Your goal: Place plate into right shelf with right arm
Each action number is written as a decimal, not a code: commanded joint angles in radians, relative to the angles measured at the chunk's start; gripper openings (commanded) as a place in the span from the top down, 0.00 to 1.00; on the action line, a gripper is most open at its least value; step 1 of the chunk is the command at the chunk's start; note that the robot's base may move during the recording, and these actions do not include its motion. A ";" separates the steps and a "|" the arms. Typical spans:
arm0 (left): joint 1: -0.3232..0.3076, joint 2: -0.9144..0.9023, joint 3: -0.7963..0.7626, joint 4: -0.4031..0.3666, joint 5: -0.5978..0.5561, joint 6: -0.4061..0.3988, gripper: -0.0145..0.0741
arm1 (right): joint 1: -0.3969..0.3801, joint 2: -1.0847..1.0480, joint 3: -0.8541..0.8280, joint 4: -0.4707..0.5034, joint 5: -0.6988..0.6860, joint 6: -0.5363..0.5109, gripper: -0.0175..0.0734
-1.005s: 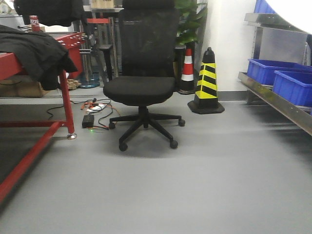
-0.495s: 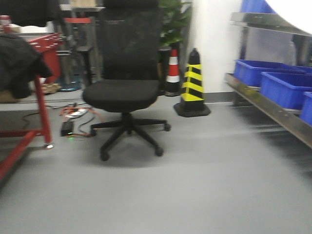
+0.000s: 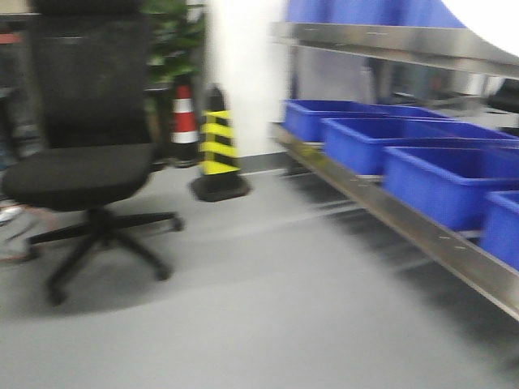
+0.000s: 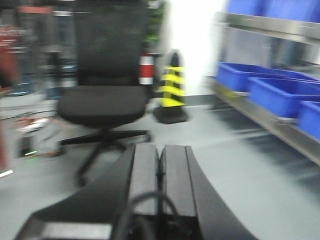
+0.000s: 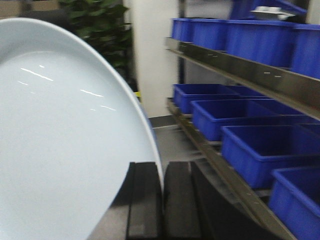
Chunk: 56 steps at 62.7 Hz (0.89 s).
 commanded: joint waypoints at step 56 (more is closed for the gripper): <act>-0.002 -0.010 0.010 -0.008 -0.090 -0.007 0.98 | -0.006 0.006 -0.031 0.006 -0.106 -0.005 0.76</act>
